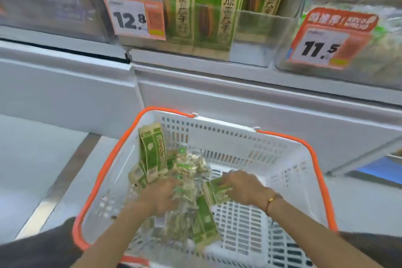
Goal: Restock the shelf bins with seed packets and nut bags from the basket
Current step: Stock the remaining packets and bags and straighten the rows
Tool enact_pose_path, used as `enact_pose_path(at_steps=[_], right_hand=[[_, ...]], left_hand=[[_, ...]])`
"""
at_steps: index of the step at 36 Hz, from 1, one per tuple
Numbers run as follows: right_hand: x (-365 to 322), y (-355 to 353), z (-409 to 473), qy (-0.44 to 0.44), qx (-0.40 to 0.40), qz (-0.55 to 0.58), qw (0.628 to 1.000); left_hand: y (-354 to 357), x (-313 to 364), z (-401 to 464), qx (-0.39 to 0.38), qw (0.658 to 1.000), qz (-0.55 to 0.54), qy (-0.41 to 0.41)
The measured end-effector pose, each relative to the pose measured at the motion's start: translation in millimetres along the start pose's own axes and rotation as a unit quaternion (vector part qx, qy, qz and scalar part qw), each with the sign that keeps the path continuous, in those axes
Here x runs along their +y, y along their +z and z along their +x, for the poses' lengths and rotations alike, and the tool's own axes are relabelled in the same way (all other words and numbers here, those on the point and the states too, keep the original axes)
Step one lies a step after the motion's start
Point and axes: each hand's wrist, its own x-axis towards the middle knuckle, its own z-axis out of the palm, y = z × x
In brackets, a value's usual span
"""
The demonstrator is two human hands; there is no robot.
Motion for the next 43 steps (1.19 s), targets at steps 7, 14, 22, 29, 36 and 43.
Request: enact_pose_path(at_steps=[7,14,22,29,36,43], right_hand=[[11.7,54.5,25.2,0.016,0.006,-0.029,0.999],[17.3,64.7,49.0,0.039,-0.008,-0.138,0.99],[36.5,45.5,34.5,0.131,-0.077,0.114,0.982],[-7.3,59.7,16.8,0.109,-0.186,0.423,0.88],[-47.9,83.9,30.9,0.231,-0.069,0.563,0.791],[-38.3,72.8,19.0,0.248,-0.105,0.58,0.769]], left_hand=[[12.6,-5.7,-8.2,-0.081,0.994,0.071,0.005],[18.0,0.0,5.9,-0.1,0.989,0.093,-0.062],[10.5,3.6,16.7,-0.134,0.979,0.106,-0.108],[14.8,-8.4,10.2,-0.023,0.995,0.061,-0.081],[2.3,-0.3,0.1,-0.01,0.995,0.027,-0.093],[-10.6,10.1,-4.8,0.038,0.997,-0.03,-0.066]])
